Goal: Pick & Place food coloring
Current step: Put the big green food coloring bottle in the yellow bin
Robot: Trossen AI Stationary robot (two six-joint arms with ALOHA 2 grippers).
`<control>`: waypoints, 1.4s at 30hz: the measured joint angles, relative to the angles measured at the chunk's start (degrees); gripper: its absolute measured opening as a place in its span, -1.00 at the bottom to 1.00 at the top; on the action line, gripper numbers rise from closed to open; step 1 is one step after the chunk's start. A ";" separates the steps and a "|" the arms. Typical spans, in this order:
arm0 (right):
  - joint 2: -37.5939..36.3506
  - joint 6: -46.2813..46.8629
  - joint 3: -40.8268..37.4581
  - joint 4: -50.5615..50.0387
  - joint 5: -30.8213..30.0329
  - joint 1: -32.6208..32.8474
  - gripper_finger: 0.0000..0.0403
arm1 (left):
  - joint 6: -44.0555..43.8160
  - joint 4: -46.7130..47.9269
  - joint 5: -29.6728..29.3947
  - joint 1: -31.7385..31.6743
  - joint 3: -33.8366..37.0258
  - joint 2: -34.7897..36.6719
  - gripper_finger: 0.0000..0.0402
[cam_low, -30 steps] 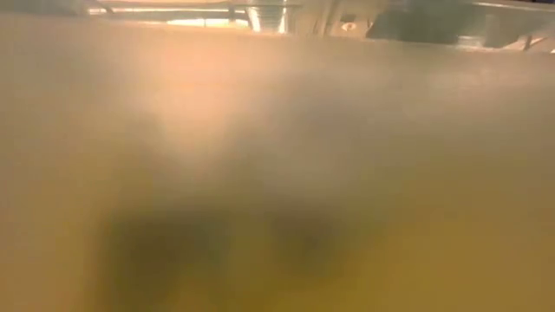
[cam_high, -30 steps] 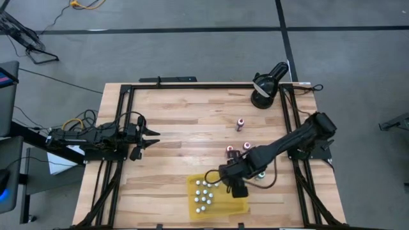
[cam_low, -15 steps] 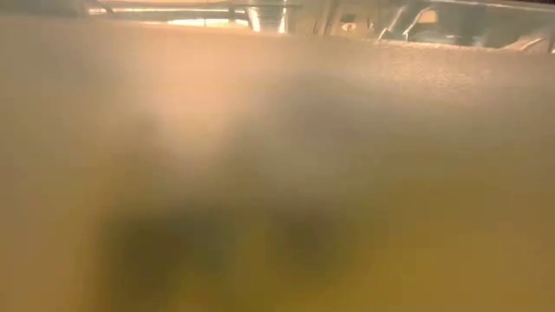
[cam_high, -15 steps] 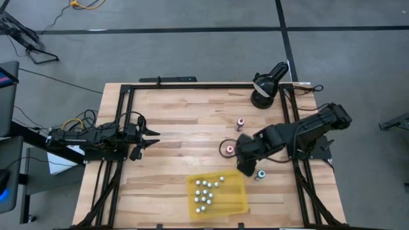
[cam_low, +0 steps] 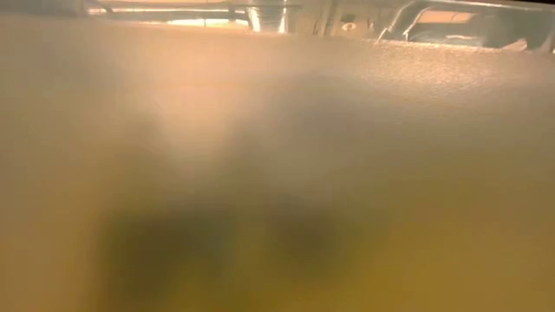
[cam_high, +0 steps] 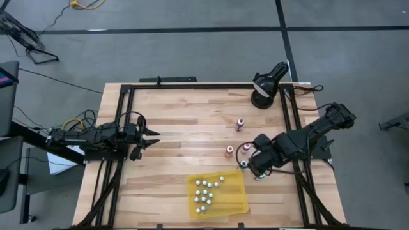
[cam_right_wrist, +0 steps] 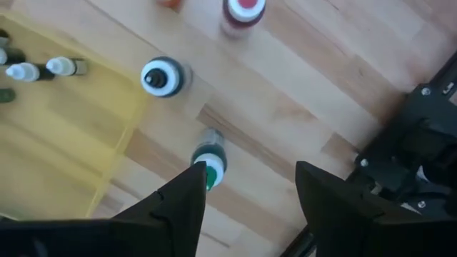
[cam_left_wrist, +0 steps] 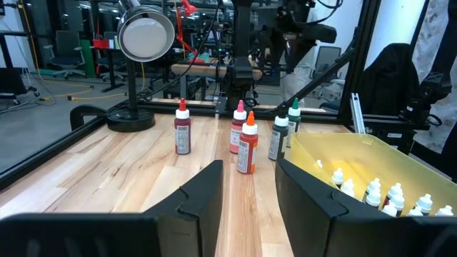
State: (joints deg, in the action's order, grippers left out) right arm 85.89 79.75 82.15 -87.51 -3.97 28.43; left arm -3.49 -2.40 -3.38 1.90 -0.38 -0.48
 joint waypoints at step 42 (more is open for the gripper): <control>-1.20 -20.28 -26.66 31.86 -4.37 12.03 0.14 | 0.00 -0.01 0.00 -0.01 0.00 0.00 -0.40</control>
State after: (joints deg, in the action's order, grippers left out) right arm 84.68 59.47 55.49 -55.66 -8.34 40.46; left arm -3.49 -2.41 -3.38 1.89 -0.38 -0.48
